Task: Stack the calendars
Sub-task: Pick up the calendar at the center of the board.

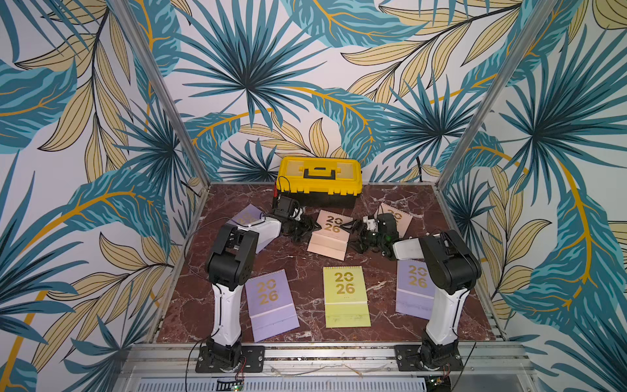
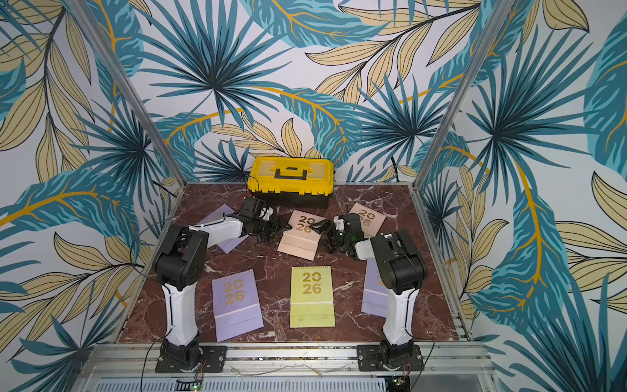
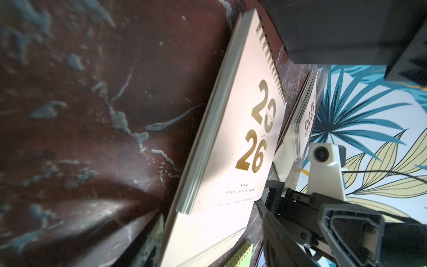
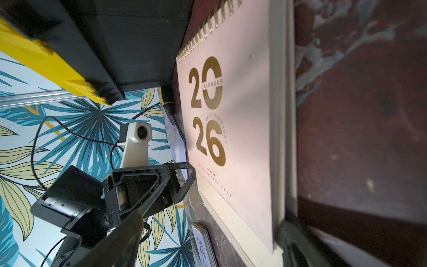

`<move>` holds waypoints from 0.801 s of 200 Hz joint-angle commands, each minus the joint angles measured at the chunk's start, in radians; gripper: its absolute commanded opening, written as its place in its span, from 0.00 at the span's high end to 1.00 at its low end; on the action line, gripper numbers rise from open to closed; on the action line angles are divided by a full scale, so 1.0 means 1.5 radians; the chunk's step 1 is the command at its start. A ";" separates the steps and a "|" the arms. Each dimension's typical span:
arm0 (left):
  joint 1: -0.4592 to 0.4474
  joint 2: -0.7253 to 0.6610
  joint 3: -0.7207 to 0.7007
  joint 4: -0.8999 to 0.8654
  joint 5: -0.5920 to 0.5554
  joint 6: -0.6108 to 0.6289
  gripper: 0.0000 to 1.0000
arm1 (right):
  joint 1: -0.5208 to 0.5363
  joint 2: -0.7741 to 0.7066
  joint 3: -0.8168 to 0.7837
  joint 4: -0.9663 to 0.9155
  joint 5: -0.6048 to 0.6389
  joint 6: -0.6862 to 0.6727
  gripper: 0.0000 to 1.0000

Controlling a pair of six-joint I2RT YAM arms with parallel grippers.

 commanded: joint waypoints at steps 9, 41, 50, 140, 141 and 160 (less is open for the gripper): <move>-0.011 -0.007 -0.014 0.060 0.049 -0.022 0.50 | 0.009 -0.014 -0.004 -0.036 -0.012 -0.020 0.09; -0.009 -0.008 -0.021 0.067 0.049 -0.022 0.70 | 0.008 -0.020 -0.002 -0.036 -0.011 -0.019 0.09; -0.010 -0.008 -0.024 0.069 0.049 -0.022 0.75 | 0.007 -0.020 -0.001 -0.038 -0.012 -0.019 0.09; 0.000 -0.024 -0.059 0.106 0.035 -0.043 1.00 | -0.007 -0.053 -0.020 -0.054 -0.011 -0.023 0.05; 0.001 -0.024 -0.061 0.108 0.036 -0.044 1.00 | -0.007 -0.053 -0.021 -0.054 -0.010 -0.023 0.05; 0.008 -0.027 -0.084 0.150 0.043 -0.072 1.00 | -0.017 -0.072 -0.037 -0.059 -0.007 -0.022 0.03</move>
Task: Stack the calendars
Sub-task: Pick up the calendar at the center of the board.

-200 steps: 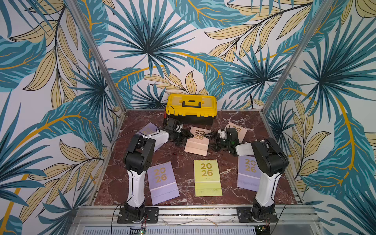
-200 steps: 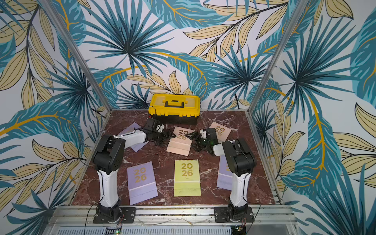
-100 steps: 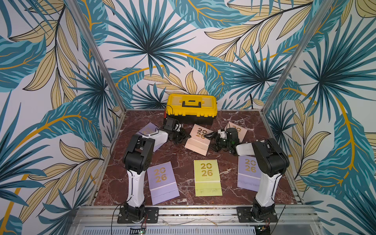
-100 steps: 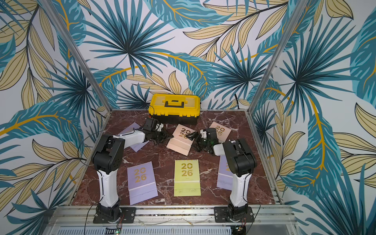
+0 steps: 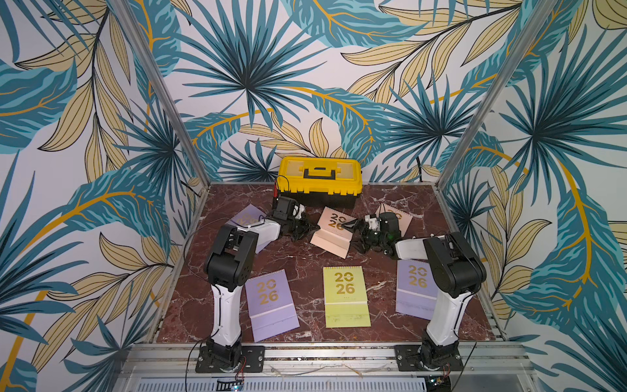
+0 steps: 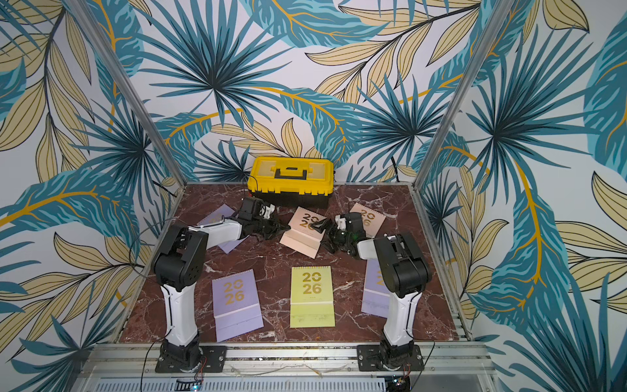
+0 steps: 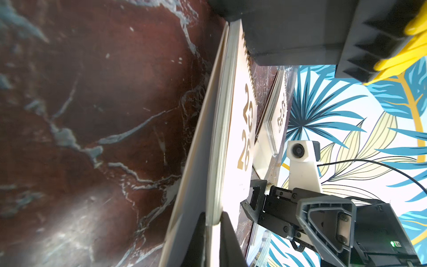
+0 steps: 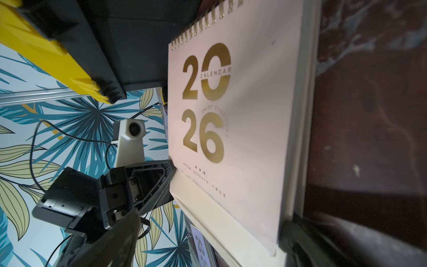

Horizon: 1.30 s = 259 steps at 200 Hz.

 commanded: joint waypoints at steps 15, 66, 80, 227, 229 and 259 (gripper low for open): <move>0.012 -0.018 -0.057 0.073 0.006 -0.065 1.00 | -0.013 -0.049 -0.041 -0.028 -0.010 -0.008 0.03; 0.018 -0.012 -0.083 0.137 0.029 -0.108 1.00 | -0.031 -0.075 -0.083 -0.052 -0.003 -0.029 0.02; 0.018 -0.012 -0.082 0.137 0.033 -0.110 1.00 | -0.031 -0.075 -0.081 -0.079 0.003 -0.045 0.03; 0.024 -0.006 -0.051 0.136 0.100 -0.188 1.00 | -0.021 -0.003 -0.113 0.082 -0.033 0.086 0.03; 0.024 -0.006 -0.050 0.136 0.100 -0.188 1.00 | -0.021 -0.001 -0.113 0.085 -0.033 0.087 0.04; 0.024 -0.006 -0.043 0.137 0.109 -0.193 1.00 | -0.021 0.051 -0.095 0.174 -0.046 0.128 0.04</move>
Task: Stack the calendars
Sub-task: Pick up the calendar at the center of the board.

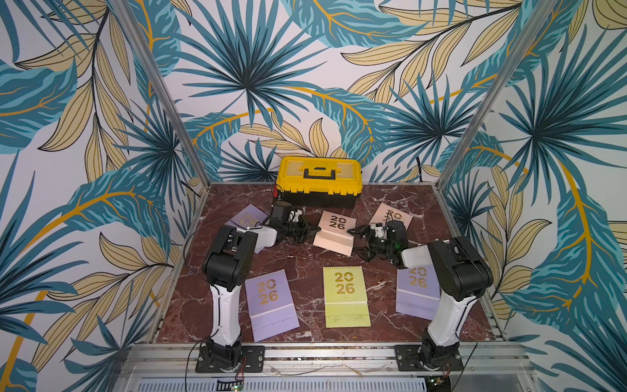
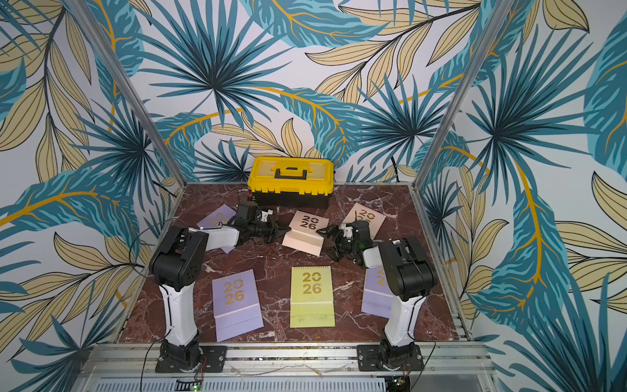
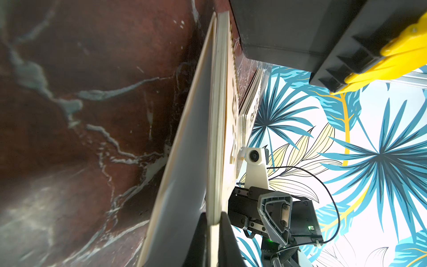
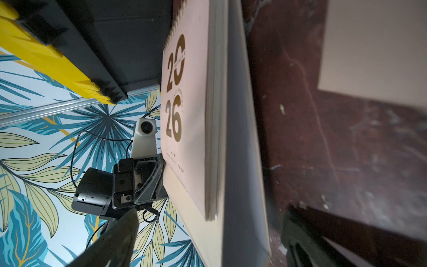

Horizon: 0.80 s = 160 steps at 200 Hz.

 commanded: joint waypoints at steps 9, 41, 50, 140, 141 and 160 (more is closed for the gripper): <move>0.004 -0.004 0.023 -0.006 0.014 -0.009 1.00 | 0.005 0.071 0.001 0.113 -0.008 0.073 0.04; 0.004 0.000 0.017 -0.007 0.015 -0.007 1.00 | 0.005 0.087 0.006 0.171 -0.013 0.094 0.06; 0.003 0.002 0.016 -0.007 0.015 -0.006 1.00 | 0.005 0.084 0.007 0.170 -0.014 0.089 0.07; 0.004 0.013 0.010 -0.007 0.024 0.007 0.84 | 0.005 0.105 0.001 0.247 -0.001 0.097 0.35; 0.004 0.013 0.010 -0.007 0.024 0.007 0.84 | 0.005 0.106 0.001 0.248 -0.002 0.098 0.36; 0.006 0.011 0.009 -0.007 0.025 0.009 0.78 | 0.005 0.112 0.001 0.257 0.001 0.100 0.45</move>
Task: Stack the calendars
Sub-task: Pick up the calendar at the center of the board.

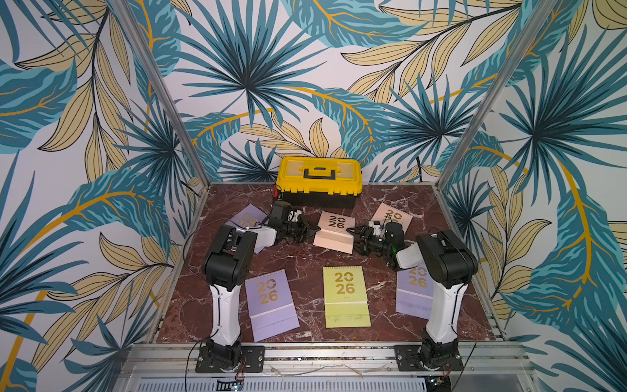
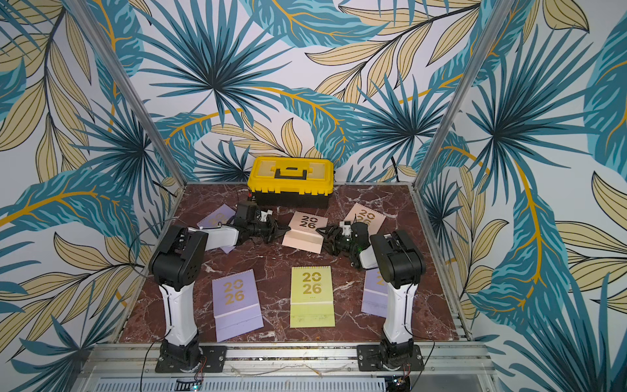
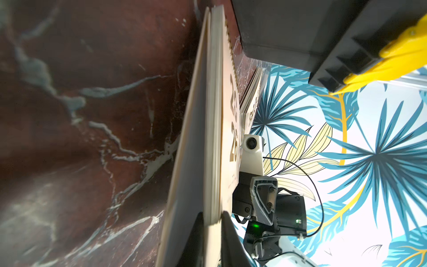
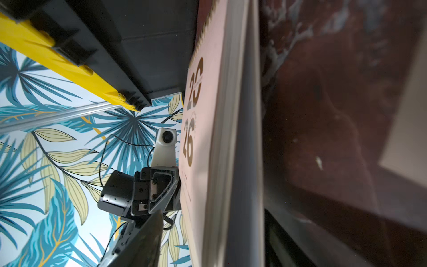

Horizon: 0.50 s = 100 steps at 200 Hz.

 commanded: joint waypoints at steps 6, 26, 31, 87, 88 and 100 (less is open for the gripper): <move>0.004 0.010 0.007 -0.003 0.014 0.011 0.77 | 0.004 0.021 -0.008 0.049 0.008 0.008 0.49; 0.006 0.009 0.008 -0.003 0.015 0.012 0.73 | 0.004 0.032 -0.007 0.063 0.010 0.014 0.57; 0.006 0.009 0.007 -0.003 0.016 0.012 0.72 | 0.004 0.034 -0.007 0.068 0.010 0.016 0.59; 0.012 -0.012 0.015 -0.003 0.024 0.016 0.56 | 0.004 0.046 -0.008 0.093 0.013 0.023 0.76; 0.012 -0.013 0.016 -0.003 0.024 0.016 0.55 | 0.004 0.046 -0.009 0.092 0.012 0.023 0.76; 0.013 -0.018 0.016 -0.003 0.025 0.016 0.52 | 0.004 0.041 -0.009 0.090 0.012 0.020 0.80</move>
